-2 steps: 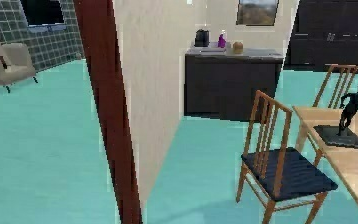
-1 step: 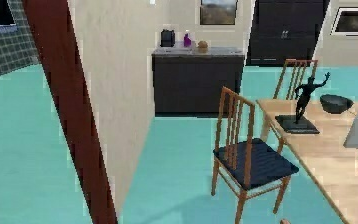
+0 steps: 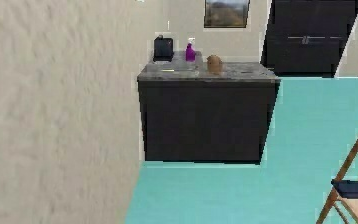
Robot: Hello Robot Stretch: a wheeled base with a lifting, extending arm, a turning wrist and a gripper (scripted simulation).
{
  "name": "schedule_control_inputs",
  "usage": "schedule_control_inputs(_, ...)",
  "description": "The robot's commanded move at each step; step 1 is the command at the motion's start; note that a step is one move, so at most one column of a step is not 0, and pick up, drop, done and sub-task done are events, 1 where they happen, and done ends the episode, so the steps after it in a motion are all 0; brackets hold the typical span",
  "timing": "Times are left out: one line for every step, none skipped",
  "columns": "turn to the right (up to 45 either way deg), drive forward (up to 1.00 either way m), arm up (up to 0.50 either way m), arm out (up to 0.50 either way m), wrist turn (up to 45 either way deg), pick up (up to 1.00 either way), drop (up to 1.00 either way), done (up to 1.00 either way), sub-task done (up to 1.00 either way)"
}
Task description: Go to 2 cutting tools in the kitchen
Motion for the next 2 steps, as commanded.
schedule_control_inputs(6.0, 0.0, 0.0, 0.0, 0.0, 0.0, 0.0, 0.0, 0.0)
schedule_control_inputs(0.0, 0.5, 0.0, 0.0, 0.0, 0.0, 0.0, 0.0, 0.0)
